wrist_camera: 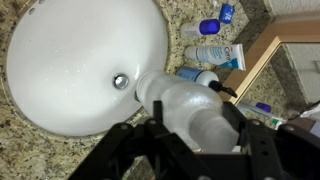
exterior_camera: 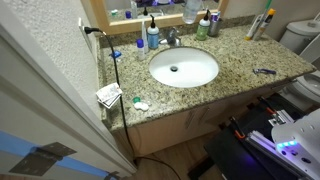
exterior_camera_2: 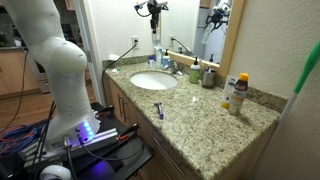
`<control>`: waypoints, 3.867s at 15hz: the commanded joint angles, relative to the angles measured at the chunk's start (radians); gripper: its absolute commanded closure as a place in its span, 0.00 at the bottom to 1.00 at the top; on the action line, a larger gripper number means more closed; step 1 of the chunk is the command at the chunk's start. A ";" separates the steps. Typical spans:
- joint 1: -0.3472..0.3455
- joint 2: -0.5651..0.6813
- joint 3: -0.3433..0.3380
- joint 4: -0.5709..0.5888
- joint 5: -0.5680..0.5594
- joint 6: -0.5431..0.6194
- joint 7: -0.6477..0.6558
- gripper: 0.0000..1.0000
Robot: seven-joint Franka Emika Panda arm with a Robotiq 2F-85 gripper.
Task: Move the clear bottle closer to the silver cup
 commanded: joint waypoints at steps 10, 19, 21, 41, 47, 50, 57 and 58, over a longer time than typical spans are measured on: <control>-0.224 0.007 -0.192 -0.097 -0.080 -0.023 0.160 0.40; -0.296 0.161 -0.259 -0.001 -0.098 0.076 0.339 0.65; -0.308 0.229 -0.287 0.053 -0.062 0.130 0.382 0.65; -0.331 0.591 -0.348 0.224 -0.007 0.326 0.645 0.65; -0.332 0.599 -0.345 0.255 0.004 0.304 0.681 0.00; -0.329 0.539 -0.345 0.254 -0.002 0.286 0.672 0.00; -0.336 0.380 -0.331 0.262 0.050 0.149 0.568 0.00; -0.338 0.332 -0.327 0.255 0.073 0.109 0.538 0.00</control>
